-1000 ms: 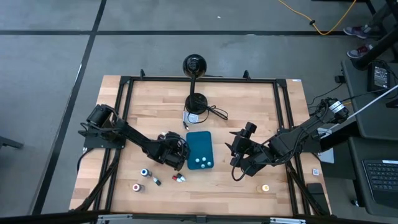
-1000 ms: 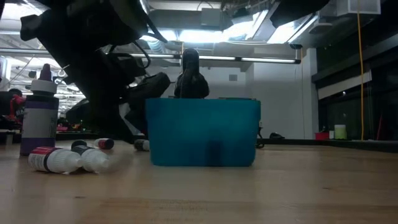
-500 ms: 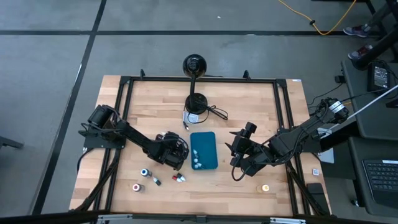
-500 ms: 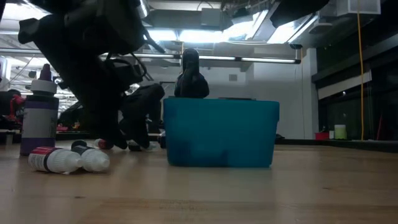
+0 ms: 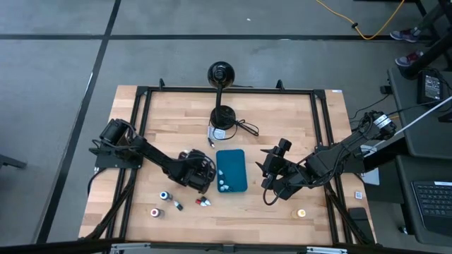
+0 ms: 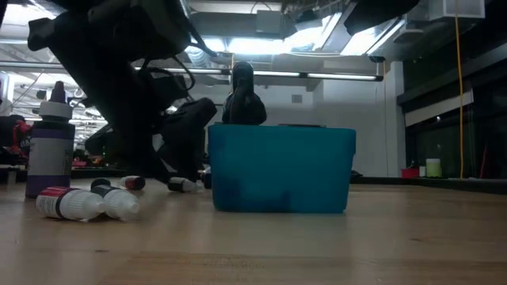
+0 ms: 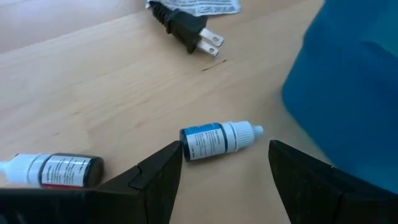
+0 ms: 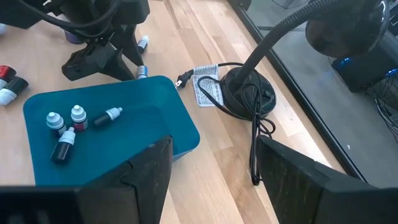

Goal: Pick & Place food coloring
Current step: Put the blue small food coloring bottle into the bin

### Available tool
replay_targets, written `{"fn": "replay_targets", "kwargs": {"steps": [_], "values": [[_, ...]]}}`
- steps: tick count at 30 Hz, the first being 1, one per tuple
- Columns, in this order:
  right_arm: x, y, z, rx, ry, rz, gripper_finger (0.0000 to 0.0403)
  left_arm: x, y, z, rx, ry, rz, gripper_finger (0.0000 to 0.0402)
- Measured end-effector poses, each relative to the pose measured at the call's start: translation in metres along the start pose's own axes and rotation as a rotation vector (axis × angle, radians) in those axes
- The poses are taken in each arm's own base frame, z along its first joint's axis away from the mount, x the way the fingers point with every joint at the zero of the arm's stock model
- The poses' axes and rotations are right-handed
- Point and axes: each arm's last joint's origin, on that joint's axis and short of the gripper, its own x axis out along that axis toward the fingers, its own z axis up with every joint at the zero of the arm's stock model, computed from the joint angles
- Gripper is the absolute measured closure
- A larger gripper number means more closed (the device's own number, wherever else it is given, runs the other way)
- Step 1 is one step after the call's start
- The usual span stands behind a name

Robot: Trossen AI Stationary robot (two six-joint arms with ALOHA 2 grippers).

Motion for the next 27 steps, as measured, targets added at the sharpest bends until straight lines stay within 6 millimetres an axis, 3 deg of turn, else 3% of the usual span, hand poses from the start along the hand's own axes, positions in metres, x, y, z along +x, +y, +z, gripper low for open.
{"fn": "replay_targets", "kwargs": {"steps": [11, 18, 27], "values": [[0.000, 0.000, 0.000, 0.000, 0.001, 0.001, 0.0171, -0.010, -0.006, 0.010, 0.151, 0.050, 0.069, 0.0169], [0.000, 0.001, 0.000, 0.005, 0.015, 0.023, 0.0171, -0.012, -0.008, 0.020, 0.431, 0.205, 0.087, 0.0169], [0.000, 0.001, -0.001, 0.031, 0.019, 0.028, 0.0171, 0.002, -0.002, 0.043, 0.803, 0.434, 0.043, 0.0169]]}}
